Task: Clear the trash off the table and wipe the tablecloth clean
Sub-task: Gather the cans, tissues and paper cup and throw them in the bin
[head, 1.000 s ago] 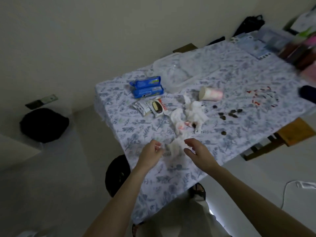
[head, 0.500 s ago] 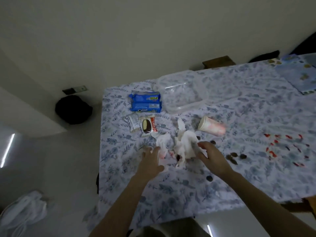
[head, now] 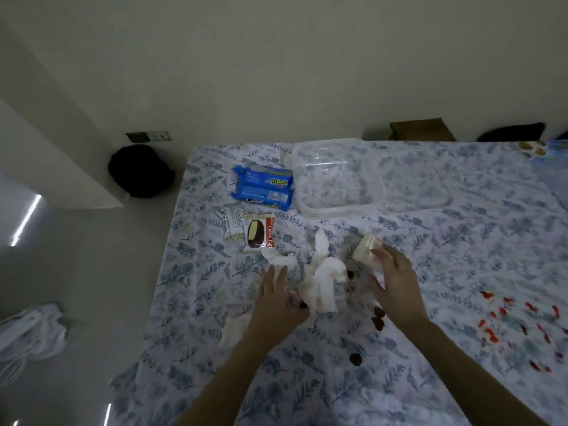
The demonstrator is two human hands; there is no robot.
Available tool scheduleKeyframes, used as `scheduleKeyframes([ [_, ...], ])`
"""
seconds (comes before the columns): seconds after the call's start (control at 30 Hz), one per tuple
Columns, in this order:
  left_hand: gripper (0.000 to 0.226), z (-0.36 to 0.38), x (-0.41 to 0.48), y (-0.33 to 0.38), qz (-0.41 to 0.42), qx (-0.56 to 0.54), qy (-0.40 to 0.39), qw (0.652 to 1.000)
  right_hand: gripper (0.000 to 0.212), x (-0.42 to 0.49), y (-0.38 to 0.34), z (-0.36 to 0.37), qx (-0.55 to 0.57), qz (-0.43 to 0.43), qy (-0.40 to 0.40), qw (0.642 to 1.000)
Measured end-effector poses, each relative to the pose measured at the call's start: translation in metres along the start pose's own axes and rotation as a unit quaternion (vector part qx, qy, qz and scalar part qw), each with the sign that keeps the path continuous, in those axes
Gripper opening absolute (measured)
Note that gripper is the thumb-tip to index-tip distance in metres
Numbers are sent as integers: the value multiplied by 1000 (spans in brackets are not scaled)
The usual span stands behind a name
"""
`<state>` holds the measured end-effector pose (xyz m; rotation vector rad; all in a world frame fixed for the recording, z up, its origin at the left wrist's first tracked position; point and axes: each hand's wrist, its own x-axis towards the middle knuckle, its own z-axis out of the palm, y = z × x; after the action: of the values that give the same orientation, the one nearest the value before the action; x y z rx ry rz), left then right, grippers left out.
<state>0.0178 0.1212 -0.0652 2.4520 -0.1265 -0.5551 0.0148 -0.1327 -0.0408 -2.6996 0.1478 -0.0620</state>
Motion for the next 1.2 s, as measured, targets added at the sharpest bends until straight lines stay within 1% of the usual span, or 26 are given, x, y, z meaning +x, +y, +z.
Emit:
scheduleKeyframes([
  [0.1, 114, 10, 16, 19, 11, 44, -20, 999, 71, 13, 18, -1, -10, 61, -53, 997],
  [0.17, 114, 16, 27, 31, 14, 70, -34, 997, 79, 20, 26, 0, -11, 64, -90, 994],
  [0.27, 96, 23, 39, 44, 39, 126, -30, 991, 78, 26, 29, 5, -6, 68, -121, 990],
  [0.33, 75, 24, 41, 49, 48, 138, -10, 989, 74, 29, 29, 6, -3, 63, -127, 990],
  [0.4, 52, 24, 43, 50, 69, 127, 28, 989, 73, 34, 29, 6, 1, 62, -132, 989],
  [0.43, 44, 22, 43, 49, 76, 107, 37, 991, 73, 36, 28, 5, 4, 66, -133, 989],
  [0.53, 33, 11, 48, 47, 74, 25, 57, 995, 78, 40, 27, 7, 1, 68, -135, 988],
  [0.63, 24, -4, 52, 46, 41, -32, 118, 992, 81, 43, 22, 9, 3, 73, -144, 987],
  [0.67, 26, -8, 54, 46, 25, -49, 138, 989, 81, 44, 20, 9, 12, 83, -146, 986],
  [0.7, 32, -11, 57, 46, 16, -53, 150, 987, 81, 45, 18, 9, 17, 92, -150, 984],
  [0.77, 53, -14, 65, 45, 4, -18, 138, 990, 82, 45, 16, 9, 16, 97, -153, 983],
  [0.87, 69, -11, 76, 48, 13, 55, 64, 996, 81, 44, 16, 11, 20, 93, -144, 985],
  [0.93, 83, -2, 81, 50, 28, 115, 10, 993, 80, 42, 16, 13, 24, 97, -134, 986],
  [0.97, 85, 4, 83, 51, 39, 152, -7, 988, 80, 40, 15, 15, 24, 97, -128, 987],
  [1.0, 82, 10, 84, 52, 51, 182, -18, 982, 80, 39, 15, 16, 21, 95, -123, 988],
  [1.03, 73, 14, 84, 52, 61, 193, -21, 979, 80, 38, 15, 18, 18, 95, -120, 988],
  [1.07, 62, 17, 84, 52, 69, 174, -13, 982, 81, 37, 15, 19, 18, 97, -119, 988],
  [1.1, 51, 18, 85, 51, 72, 130, 6, 989, 82, 37, 16, 19, 22, 98, -120, 988],
  [1.13, 43, 17, 85, 50, 63, 71, 33, 995, 83, 36, 17, 19, 30, 103, -119, 987],
  [1.2, 32, 11, 85, 46, 28, -28, 85, 996, 83, 35, 22, 17, 54, 117, -109, 986],
])
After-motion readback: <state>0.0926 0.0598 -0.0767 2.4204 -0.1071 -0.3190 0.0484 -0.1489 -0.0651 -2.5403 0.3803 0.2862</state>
